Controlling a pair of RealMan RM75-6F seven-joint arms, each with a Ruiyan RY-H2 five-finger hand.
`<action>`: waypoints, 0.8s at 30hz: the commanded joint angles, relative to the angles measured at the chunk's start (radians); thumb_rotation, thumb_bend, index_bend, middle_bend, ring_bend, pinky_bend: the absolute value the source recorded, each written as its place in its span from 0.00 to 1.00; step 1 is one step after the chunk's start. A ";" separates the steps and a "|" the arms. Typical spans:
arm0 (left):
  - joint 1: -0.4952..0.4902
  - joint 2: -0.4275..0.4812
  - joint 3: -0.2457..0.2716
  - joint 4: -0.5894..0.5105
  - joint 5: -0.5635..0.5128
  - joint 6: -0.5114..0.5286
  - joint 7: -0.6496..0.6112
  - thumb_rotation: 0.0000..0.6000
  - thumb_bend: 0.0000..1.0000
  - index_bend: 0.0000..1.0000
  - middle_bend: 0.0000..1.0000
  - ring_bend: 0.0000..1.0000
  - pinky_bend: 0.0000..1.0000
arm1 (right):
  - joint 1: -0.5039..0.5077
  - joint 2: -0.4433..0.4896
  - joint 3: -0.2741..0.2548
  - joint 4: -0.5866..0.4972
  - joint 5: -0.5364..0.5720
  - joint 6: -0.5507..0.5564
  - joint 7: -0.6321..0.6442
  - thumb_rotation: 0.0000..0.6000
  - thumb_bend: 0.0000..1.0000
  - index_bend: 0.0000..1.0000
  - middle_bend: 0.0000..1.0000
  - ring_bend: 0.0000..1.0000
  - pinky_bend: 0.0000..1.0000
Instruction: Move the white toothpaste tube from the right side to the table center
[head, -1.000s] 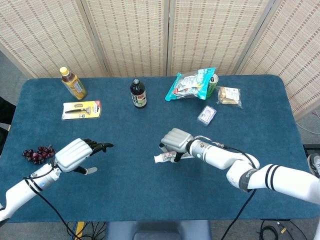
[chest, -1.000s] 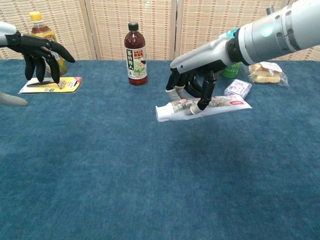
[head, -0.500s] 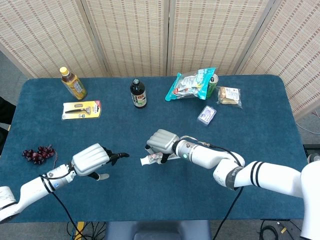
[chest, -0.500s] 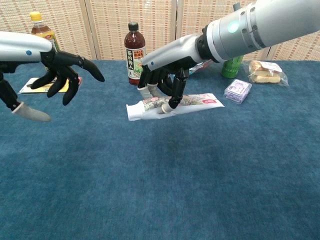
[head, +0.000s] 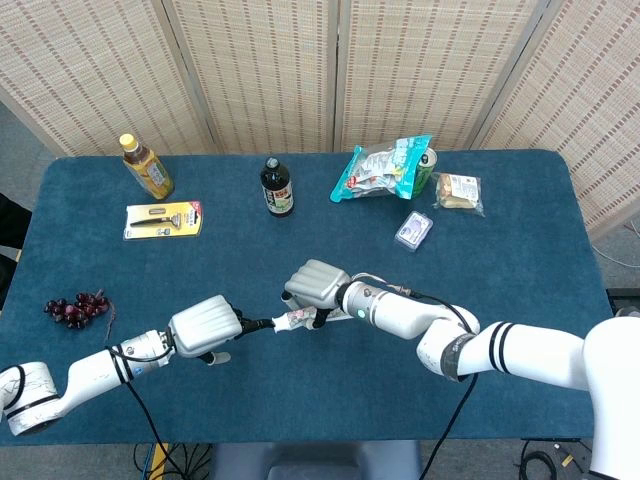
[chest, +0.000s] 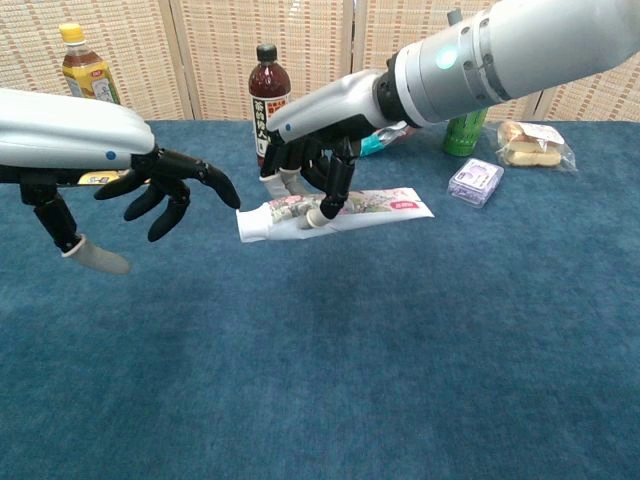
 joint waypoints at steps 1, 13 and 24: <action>-0.010 -0.007 0.002 0.000 -0.010 -0.009 0.008 1.00 0.20 0.15 0.54 0.58 0.68 | 0.004 -0.002 -0.004 0.001 0.005 0.005 -0.002 1.00 1.00 0.73 0.68 0.61 0.53; -0.038 -0.020 0.017 0.000 -0.050 -0.036 0.054 1.00 0.20 0.15 0.54 0.58 0.68 | 0.010 -0.001 -0.018 0.001 0.007 0.030 0.005 1.00 1.00 0.76 0.69 0.63 0.54; -0.055 -0.025 0.029 0.000 -0.075 -0.051 0.072 1.00 0.20 0.15 0.54 0.58 0.68 | 0.012 -0.006 -0.024 -0.007 -0.002 0.044 0.015 1.00 1.00 0.79 0.72 0.66 0.55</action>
